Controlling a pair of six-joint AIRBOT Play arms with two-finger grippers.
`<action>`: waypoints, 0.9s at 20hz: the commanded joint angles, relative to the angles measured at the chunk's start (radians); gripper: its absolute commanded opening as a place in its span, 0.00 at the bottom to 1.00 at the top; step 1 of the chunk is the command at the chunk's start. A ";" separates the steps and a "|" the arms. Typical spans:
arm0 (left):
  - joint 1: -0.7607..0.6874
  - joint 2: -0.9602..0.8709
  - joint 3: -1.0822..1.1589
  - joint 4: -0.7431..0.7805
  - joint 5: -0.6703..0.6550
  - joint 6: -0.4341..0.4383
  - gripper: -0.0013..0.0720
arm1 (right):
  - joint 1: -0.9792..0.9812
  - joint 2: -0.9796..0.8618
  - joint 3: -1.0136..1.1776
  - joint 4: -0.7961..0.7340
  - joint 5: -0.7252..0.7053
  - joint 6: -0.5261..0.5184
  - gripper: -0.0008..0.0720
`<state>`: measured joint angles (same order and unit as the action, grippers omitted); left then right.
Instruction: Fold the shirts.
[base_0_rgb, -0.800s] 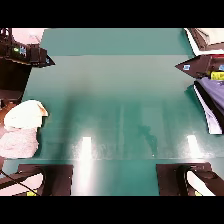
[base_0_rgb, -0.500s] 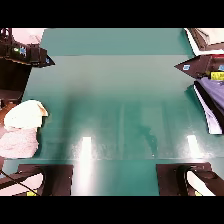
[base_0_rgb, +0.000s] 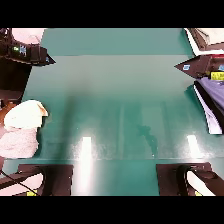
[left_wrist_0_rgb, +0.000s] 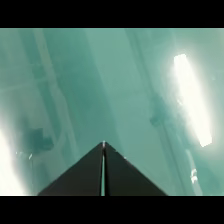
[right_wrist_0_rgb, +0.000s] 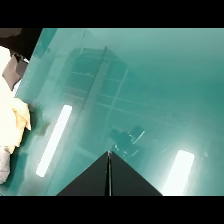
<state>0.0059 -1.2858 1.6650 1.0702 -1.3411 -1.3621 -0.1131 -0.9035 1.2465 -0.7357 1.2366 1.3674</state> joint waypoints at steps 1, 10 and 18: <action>0.000 0.000 0.000 -0.008 0.079 0.000 0.05 | 0.001 0.001 0.001 0.000 -0.004 0.000 0.04; 0.001 0.001 -0.140 0.526 -0.167 -0.121 0.62 | 0.001 0.001 0.001 0.000 -0.007 0.000 0.04; 0.042 0.007 -0.549 0.808 0.017 -0.271 0.62 | 0.001 0.000 0.001 -0.001 -0.006 -0.038 0.04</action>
<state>0.0257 -1.2797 1.2194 1.7897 -1.4002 -1.5623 -0.1131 -0.9035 1.2465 -0.7368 1.2301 1.3361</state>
